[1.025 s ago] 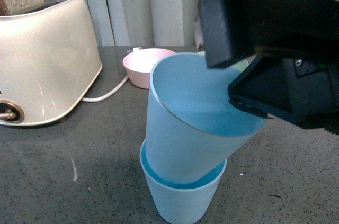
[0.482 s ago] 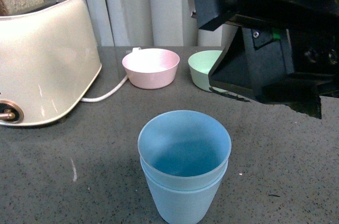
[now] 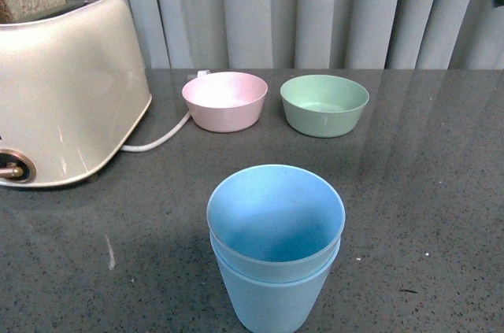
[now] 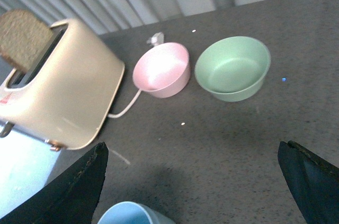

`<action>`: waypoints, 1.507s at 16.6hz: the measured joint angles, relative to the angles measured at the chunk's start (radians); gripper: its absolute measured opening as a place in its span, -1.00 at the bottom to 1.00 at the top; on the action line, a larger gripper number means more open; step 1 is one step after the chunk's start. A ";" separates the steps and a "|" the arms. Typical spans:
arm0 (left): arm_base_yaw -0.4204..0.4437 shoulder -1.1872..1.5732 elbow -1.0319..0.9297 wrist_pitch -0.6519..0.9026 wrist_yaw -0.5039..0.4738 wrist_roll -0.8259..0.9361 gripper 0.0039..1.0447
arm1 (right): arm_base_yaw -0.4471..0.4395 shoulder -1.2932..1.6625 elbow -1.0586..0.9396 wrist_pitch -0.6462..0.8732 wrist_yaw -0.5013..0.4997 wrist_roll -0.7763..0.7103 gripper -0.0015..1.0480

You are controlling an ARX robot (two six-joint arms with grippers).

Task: Stack blue cups with both arms

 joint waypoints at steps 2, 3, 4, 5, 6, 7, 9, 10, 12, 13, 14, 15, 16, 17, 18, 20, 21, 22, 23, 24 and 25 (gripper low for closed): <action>0.000 0.000 0.000 0.000 0.000 0.000 0.88 | -0.087 -0.091 -0.087 0.045 -0.004 0.031 0.87; 0.000 0.000 0.000 0.000 0.000 0.000 0.88 | -0.132 -0.148 -0.146 0.108 0.016 0.024 0.85; 0.000 0.000 0.000 0.000 0.000 0.000 0.88 | -0.178 -0.232 -0.278 0.347 0.151 -0.085 0.61; 0.000 0.000 0.000 0.000 0.000 0.000 0.88 | -0.261 -0.336 -0.411 0.480 0.161 -0.208 0.37; 0.000 0.000 0.000 0.000 0.000 0.000 0.88 | -0.348 -0.426 -0.505 0.501 0.113 -0.286 0.16; 0.000 0.000 0.000 0.000 0.000 0.000 0.88 | -0.374 -0.528 -0.599 0.455 0.109 -0.330 -0.09; 0.000 0.000 0.000 0.000 0.000 0.000 0.88 | -0.365 -0.722 -0.719 0.335 0.082 -0.373 -0.54; 0.000 0.000 0.000 0.000 -0.001 0.000 0.88 | -0.365 -0.810 -0.747 0.325 0.083 -0.378 -0.79; 0.000 0.000 0.000 0.000 0.000 0.000 0.88 | -0.365 -0.859 -0.766 0.329 0.084 -0.391 -0.96; 0.000 0.000 0.000 0.000 0.000 0.000 0.88 | -0.365 -0.874 -0.788 0.319 0.084 -0.392 -0.96; 0.000 0.000 0.000 0.000 0.000 0.000 0.88 | -0.365 -0.890 -0.805 0.312 0.084 -0.392 -0.96; 0.000 0.000 0.000 0.000 0.000 0.000 0.88 | -0.365 -0.913 -0.812 0.307 0.084 -0.393 -0.96; 0.000 0.000 0.000 0.000 0.000 0.000 0.88 | -0.365 -0.932 -0.820 0.300 0.084 -0.393 -0.96; 0.000 0.000 0.000 0.000 0.000 0.000 0.88 | -0.365 -0.967 -0.838 0.277 0.084 -0.394 -0.97; 0.000 0.000 0.000 0.000 0.000 0.000 0.88 | -0.365 -0.979 -0.842 0.273 0.084 -0.394 -0.97; 0.000 0.000 0.000 0.000 -0.001 0.000 0.88 | -0.365 -1.115 -0.867 0.132 0.084 -0.394 -0.97; 0.000 0.000 0.000 -0.002 -0.002 -0.001 0.88 | -0.365 -1.167 -0.877 0.130 0.083 -0.394 -0.97; 0.000 0.000 0.000 0.001 0.000 0.000 0.88 | -0.365 -1.167 -0.877 0.127 0.084 -0.395 -0.97; 0.000 0.000 0.000 0.000 0.000 0.000 0.88 | -0.365 -1.168 -0.877 0.120 0.084 -0.395 -0.97; 0.000 0.000 0.000 -0.001 0.000 0.000 0.88 | -0.365 -1.168 -0.877 0.125 0.084 -0.395 -0.97; 0.000 0.000 0.000 0.000 0.000 0.000 0.88 | -0.365 -1.168 -0.877 0.124 0.084 -0.395 -0.97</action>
